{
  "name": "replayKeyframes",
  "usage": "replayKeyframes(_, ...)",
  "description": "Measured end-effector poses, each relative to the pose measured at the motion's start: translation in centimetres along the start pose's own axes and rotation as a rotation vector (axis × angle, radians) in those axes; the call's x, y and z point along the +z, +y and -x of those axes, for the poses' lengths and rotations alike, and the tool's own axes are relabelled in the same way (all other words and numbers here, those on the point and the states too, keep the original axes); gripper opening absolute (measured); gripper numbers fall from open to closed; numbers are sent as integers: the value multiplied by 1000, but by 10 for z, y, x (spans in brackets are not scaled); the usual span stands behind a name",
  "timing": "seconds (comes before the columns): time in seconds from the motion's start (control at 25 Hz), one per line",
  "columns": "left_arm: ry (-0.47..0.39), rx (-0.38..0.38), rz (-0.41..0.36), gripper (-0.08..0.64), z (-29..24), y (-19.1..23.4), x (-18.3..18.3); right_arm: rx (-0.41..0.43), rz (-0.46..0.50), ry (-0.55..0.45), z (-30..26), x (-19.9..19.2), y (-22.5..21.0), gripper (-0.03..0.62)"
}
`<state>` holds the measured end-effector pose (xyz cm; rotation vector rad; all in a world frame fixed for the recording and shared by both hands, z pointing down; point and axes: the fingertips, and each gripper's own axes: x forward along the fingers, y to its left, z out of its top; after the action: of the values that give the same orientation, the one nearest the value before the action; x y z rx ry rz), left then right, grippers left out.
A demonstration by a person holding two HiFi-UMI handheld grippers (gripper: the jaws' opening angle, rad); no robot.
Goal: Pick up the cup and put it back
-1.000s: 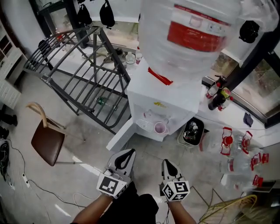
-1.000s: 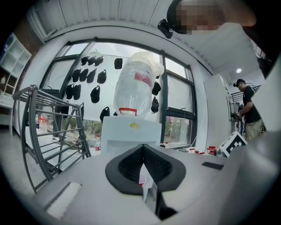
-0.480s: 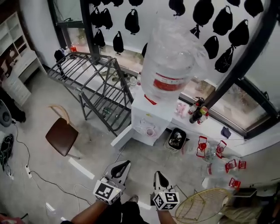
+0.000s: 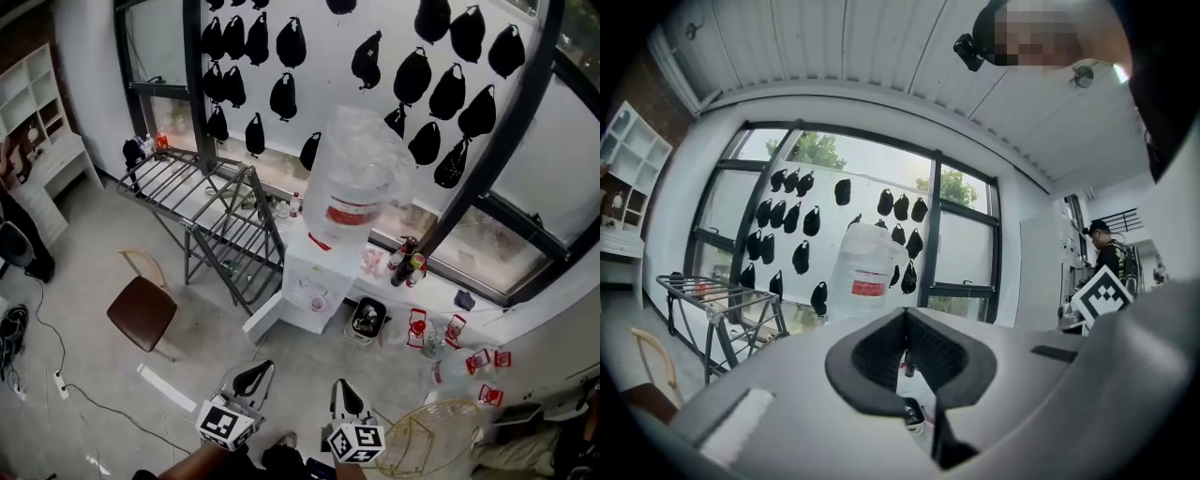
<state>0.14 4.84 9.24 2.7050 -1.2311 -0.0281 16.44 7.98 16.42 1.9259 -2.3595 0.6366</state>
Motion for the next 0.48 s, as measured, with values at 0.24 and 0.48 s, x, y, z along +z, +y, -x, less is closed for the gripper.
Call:
replayKeyframes(0.24,-13,-38,-47,6,33,2,21,-18,67,-77,35,33,54,-5)
replayKeyframes(0.48,-18,-77,-64,6,44,5,30,-54,71,-120,59,41,75,-5)
